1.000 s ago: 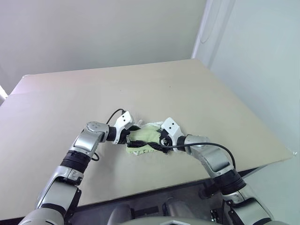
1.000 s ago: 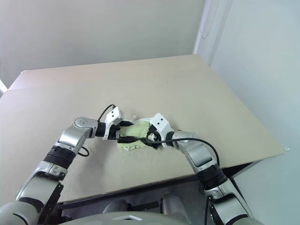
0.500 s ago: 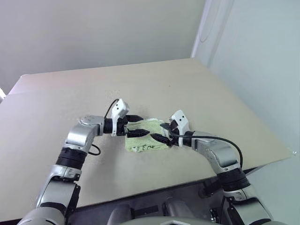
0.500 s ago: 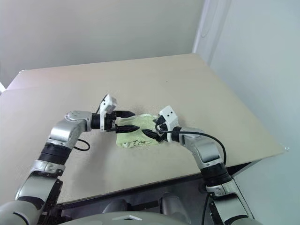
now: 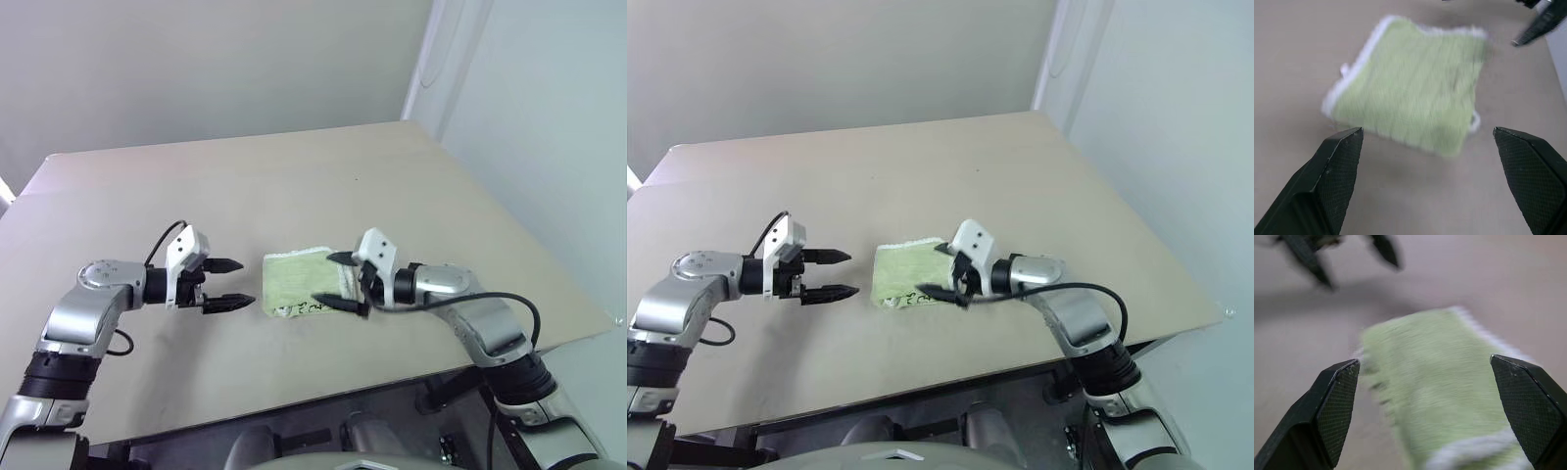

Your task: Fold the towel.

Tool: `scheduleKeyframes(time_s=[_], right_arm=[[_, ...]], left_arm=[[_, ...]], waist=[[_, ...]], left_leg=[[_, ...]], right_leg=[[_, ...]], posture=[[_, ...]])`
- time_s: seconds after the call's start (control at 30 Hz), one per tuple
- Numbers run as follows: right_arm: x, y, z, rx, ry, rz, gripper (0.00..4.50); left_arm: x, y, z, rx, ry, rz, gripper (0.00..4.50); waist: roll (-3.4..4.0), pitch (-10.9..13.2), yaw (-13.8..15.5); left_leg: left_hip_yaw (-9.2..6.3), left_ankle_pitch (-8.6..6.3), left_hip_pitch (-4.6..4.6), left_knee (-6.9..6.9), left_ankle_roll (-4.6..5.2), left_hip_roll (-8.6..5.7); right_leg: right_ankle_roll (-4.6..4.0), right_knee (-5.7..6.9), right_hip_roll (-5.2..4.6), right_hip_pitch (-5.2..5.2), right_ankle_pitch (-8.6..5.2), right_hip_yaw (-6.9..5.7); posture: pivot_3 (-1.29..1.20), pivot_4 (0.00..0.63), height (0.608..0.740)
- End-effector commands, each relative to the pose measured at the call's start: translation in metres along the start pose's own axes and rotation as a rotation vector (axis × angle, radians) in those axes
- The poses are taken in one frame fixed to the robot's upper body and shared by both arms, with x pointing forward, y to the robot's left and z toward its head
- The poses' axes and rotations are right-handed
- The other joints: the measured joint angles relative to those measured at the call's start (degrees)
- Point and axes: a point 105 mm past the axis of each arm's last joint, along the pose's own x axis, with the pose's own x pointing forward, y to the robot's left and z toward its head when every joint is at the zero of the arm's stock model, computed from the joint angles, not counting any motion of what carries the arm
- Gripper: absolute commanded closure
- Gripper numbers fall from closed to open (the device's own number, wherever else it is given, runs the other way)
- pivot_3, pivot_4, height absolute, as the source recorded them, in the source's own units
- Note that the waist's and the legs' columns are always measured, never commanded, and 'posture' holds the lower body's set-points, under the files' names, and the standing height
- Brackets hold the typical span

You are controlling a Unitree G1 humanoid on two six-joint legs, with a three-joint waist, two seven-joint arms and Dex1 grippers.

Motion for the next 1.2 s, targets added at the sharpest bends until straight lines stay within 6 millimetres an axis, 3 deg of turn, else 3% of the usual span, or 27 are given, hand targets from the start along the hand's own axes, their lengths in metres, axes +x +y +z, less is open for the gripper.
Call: scheduleKeyframes(time_s=[0.03, 0.23, 0.5, 0.97, 1.07, 1.2], right_arm=[[0.008, 0.008, 0.002, -0.124, 0.034, 0.064, 0.03], [0.02, -0.008, -0.023, -0.089, 0.102, 0.061, 0.03], [0.031, -0.019, -0.043, -0.086, 0.15, 0.0, 0.03], [0.034, -0.027, -0.047, -0.162, 0.179, -0.074, 0.03], [0.034, -0.025, -0.049, -0.175, 0.188, -0.069, 0.62], [0.033, -0.025, -0.05, -0.202, 0.201, -0.071, 1.99]], left_arm=[[-0.002, -0.001, 0.013, 0.072, -0.023, 0.027, 0.0], [0.01, -0.005, 0.007, 0.057, -0.042, 0.039, 0.0], [0.011, 0.003, 0.002, 0.034, -0.054, 0.084, 0.0], [0.013, 0.008, -0.002, 0.04, -0.028, 0.091, 0.0], [0.013, 0.01, -0.003, 0.041, -0.024, 0.093, 0.0], [0.013, 0.013, -0.006, 0.04, -0.018, 0.096, 0.0]], waist=[[0.0, 0.0, -0.1], [-0.01, 0.0, -0.1], [-0.02, 0.0, -0.1], [-0.02, 0.0, -0.2], [-0.02, 0.0, -0.2], [-0.02, 0.0, -0.1]], left_leg=[[0.02, 0.0, 0.01, 0.04, 0.0, 0.0], [0.05, 0.0, 0.06, 0.06, 0.0, 0.0], [0.04, 0.0, 0.01, -0.02, 0.0, 0.0], [0.01, 0.01, 0.28, 0.11, -0.01, 0.0], [0.01, 0.01, 0.28, 0.13, -0.01, 0.0], [0.01, 0.01, 0.26, 0.13, -0.01, 0.0]], right_leg=[[0.0, 0.0, 0.0, 0.02, 0.0, 0.0], [-0.01, 0.02, 0.01, 0.05, 0.02, 0.02], [-0.18, 0.02, 0.01, -0.01, 0.14, 0.02], [-0.06, 0.13, 0.03, 0.22, 0.06, 0.02], [-0.06, 0.13, 0.03, 0.24, 0.06, 0.02], [-0.06, 0.12, 0.03, 0.23, 0.06, 0.02]], posture=[[0.0, 0.0, 0.74], [0.0, 0.0, 0.74], [0.0, 0.0, 0.74], [0.0, 0.0, 0.74], [0.0, 0.0, 0.74], [0.0, 0.0, 0.74]])
